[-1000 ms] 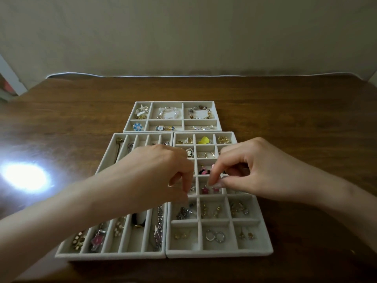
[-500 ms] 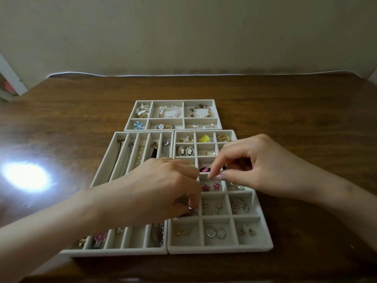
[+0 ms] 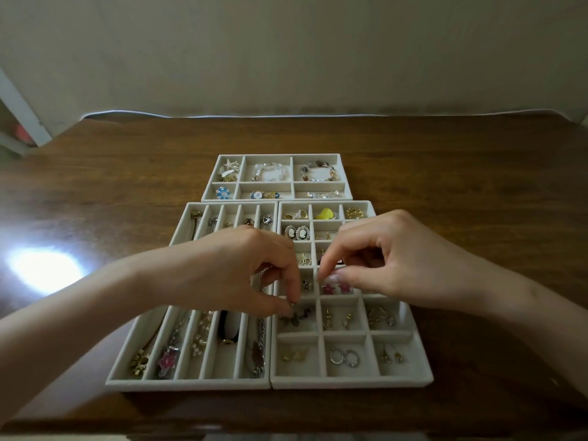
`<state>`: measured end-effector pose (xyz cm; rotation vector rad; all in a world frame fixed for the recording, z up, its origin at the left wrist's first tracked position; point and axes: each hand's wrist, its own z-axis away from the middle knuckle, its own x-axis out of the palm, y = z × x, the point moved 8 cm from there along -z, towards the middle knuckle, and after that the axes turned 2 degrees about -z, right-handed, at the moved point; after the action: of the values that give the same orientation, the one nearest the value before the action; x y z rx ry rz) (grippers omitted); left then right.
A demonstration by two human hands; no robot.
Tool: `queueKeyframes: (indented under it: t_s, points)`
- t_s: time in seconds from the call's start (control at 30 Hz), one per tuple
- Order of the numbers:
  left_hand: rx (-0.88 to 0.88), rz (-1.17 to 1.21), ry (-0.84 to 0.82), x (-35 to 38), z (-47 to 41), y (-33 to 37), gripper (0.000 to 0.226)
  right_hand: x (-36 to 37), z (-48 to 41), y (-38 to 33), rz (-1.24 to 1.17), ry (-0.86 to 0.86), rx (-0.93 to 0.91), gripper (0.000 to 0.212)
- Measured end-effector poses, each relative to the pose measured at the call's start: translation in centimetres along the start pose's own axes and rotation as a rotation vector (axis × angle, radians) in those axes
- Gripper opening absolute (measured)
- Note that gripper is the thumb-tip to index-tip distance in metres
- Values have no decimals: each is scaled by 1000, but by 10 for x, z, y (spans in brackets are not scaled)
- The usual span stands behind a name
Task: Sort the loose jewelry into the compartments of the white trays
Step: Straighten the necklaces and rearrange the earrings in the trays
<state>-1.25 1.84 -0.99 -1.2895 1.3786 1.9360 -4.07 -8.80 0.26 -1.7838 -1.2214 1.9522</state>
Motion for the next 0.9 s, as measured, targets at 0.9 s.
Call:
queueKeyframes:
  t_s: [0.9]
  points:
    - [-37, -188, -63, 11, -1, 5, 12, -7, 6, 7, -26, 54, 5, 10]
